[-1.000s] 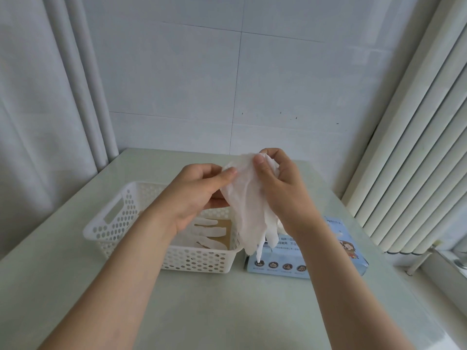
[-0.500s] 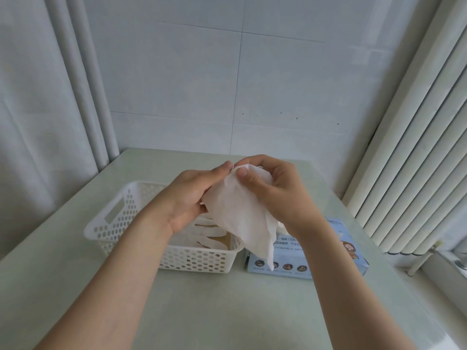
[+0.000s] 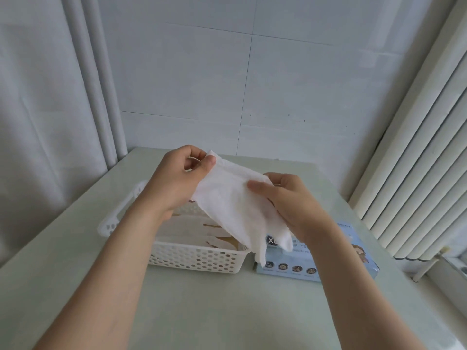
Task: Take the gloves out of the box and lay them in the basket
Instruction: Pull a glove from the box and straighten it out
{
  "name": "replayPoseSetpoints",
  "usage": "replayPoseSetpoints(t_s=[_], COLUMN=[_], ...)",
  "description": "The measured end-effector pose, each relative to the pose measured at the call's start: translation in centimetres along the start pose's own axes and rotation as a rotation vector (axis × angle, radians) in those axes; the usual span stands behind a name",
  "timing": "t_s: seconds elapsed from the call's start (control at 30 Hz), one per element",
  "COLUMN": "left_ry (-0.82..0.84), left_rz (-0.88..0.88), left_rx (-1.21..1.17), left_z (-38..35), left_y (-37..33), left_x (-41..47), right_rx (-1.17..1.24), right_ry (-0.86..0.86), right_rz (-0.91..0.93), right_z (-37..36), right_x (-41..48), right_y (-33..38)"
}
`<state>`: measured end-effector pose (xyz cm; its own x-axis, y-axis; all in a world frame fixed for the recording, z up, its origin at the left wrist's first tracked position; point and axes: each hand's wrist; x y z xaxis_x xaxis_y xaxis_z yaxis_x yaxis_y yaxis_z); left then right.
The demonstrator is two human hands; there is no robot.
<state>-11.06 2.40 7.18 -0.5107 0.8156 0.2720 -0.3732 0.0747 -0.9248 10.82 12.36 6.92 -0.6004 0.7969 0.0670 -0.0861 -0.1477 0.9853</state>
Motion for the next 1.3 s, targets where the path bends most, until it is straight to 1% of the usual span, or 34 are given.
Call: replayPoseSetpoints(t_s=[0.1, 0.2, 0.27, 0.37, 0.47, 0.57, 0.7, 0.8, 0.87, 0.93, 1.0, 1.07, 1.1, 1.17, 1.23, 1.3], left_ry=[0.064, 0.078, 0.032, -0.035, -0.05, -0.056, -0.041, -0.031, -0.04, -0.042, 0.019, 0.155, 0.225, 0.35, 0.453, 0.494], left_rz=[0.056, 0.124, 0.136, 0.141, 0.187, 0.254, 0.326, 0.376, 0.377, 0.342, 0.246, 0.173, 0.186, 0.271, 0.35, 0.403], left_rx=[0.015, 0.101, 0.251, 0.546, 0.798, 1.006, 1.1, 1.099, 1.096, 1.101, 1.098, 1.071, 1.037, 0.996, 1.035, 1.076], left_z=[1.5, 3.0, 3.7, 4.7, 5.2, 5.0, 4.1, 3.9, 3.9, 4.0, 4.0, 3.8, 3.7, 3.2, 2.8, 2.8], left_y=[0.6, 2.1, 3.4, 4.9, 6.1, 6.3, 5.8, 5.4, 4.9, 4.6, 4.7, 5.4, 5.8, 6.2, 6.3, 6.4], left_x=[0.2, 0.5, 0.8, 0.9, 0.8, 0.5, 0.0, -0.2, -0.3, -0.4, -0.5, -0.4, -0.3, -0.3, -0.2, -0.1], right_rx=[-0.038, -0.21, -0.366, -0.609, -0.753, -0.872, -1.046, -1.262, -1.387, -1.452, -1.382, -1.227, -1.174, -1.199, -1.285, -1.29], right_ry=[-0.016, -0.032, -0.025, 0.051, 0.138, 0.168, 0.143, 0.082, 0.042, 0.014, 0.065, 0.219, 0.313, 0.441, 0.5, 0.502], right_rz=[0.002, 0.014, 0.039, 0.094, 0.105, 0.099, 0.083, 0.148, 0.201, 0.232, 0.205, 0.079, -0.003, -0.12, -0.164, -0.179], right_z=[-1.2, -3.0, -4.4, -6.7, -8.8, -10.3, -11.3, -11.6, -11.5, -11.2, -10.5, -9.6, -9.3, -8.9, -9.0, -9.2], right_x=[0.4, 1.6, 3.1, 5.2, 6.5, 7.5, 8.1, 7.6, 7.0, 6.7, 6.4, 5.9, 5.6, 5.2, 4.9, 4.4], right_y=[-0.3, 0.0, 0.2, 0.4, 0.5, -0.3, -1.6, -1.3, -0.9, -0.4, 0.1, 0.4, 0.4, -0.1, -1.3, -2.2])
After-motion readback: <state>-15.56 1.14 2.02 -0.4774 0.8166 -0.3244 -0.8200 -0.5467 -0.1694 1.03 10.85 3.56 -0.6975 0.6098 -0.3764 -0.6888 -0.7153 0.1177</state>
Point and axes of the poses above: each hand's wrist, its own x-axis towards the middle knuckle, its own z-axis out of the back of the hand, y = z × x, and after that the axes turned 3 degrees about x, right-handed
